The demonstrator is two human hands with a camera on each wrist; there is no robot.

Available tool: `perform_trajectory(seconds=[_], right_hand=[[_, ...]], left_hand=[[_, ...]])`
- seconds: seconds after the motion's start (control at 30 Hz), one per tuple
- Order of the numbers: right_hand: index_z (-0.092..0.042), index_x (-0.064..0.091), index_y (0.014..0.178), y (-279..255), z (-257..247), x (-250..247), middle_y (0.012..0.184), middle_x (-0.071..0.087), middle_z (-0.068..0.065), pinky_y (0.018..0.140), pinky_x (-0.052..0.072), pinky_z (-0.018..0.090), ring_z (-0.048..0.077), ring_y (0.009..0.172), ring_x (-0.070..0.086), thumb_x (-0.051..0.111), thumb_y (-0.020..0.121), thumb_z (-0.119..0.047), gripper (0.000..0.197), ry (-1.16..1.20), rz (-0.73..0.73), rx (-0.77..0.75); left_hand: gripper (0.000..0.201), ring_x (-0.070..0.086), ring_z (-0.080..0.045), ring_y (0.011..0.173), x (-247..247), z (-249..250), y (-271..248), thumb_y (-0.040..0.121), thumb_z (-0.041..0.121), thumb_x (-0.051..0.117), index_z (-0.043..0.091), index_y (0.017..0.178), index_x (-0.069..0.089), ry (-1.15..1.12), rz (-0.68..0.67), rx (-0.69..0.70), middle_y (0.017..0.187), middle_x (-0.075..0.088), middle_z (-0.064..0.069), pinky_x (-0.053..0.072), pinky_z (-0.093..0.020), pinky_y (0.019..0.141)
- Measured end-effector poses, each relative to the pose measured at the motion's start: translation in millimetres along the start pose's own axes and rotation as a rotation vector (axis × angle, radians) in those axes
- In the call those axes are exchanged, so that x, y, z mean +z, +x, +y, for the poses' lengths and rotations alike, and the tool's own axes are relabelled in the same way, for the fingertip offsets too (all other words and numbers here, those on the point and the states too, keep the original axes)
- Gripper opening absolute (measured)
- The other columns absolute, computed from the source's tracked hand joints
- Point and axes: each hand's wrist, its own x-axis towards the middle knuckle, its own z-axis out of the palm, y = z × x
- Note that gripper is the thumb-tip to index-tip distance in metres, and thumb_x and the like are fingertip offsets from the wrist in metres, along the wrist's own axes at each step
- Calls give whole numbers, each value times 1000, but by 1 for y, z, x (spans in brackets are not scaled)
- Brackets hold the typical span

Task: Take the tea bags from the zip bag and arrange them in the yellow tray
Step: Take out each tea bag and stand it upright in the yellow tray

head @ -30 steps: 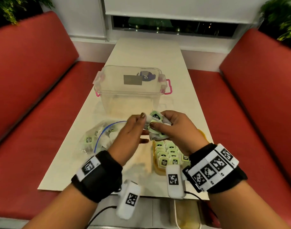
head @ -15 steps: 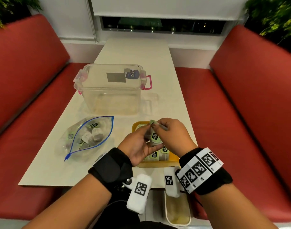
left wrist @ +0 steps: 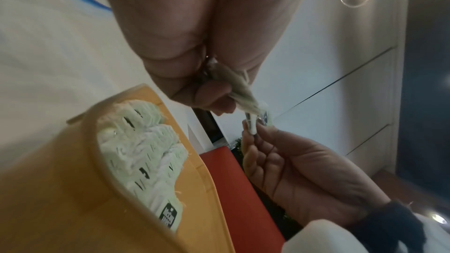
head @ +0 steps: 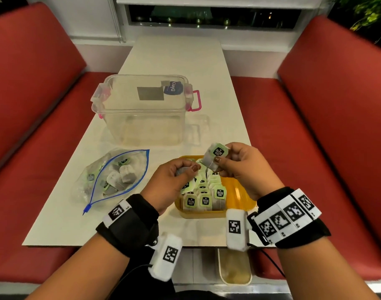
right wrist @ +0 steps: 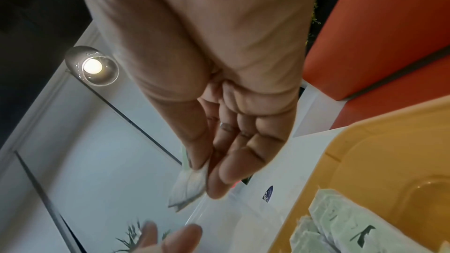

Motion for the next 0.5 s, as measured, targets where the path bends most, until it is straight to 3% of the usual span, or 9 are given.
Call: perform_trajectory(seconds=[0.07,0.17,0.27,0.4,0.5], right_hand=[[-3,60,93,2,2,3,80,69,17,58,52,21,12,61,64,61,88,3,8,23,-7,25],[-7,61,89,3,3,8,87,71,21,62,53,24,17,68,67,63,87,1,9,25,-29,50],[-10,62,87,7,3,7,87,70,18,67,50,30,19,74,65,64,87,-4,7,-13,-39,48],[-9,68,90,13,4,-1,81,69,14,65,50,31,17,74,62,66,87,-8,4,-158,20,-21],[-7,68,91,15,5,-4,83,70,16,63,51,26,13,72,63,64,88,-6,6,-189,-10,-22]], left_hand=[[7,59,-6,68,-2,2,3,88,15,65,14,93,70,-29,-5,14,80,70,5,49,-20,66],[12,66,-15,87,-3,1,11,88,14,67,15,98,72,-2,-34,42,98,75,-3,55,-34,82],[11,63,-21,83,-7,-4,19,89,18,67,18,98,72,88,-39,78,97,73,-11,52,-45,82],[19,66,-16,86,-11,-9,28,84,28,67,22,100,73,159,-85,94,100,74,-2,52,-42,83],[19,66,-11,89,-13,-11,30,87,24,67,22,106,72,194,-107,95,103,74,5,52,-33,81]])
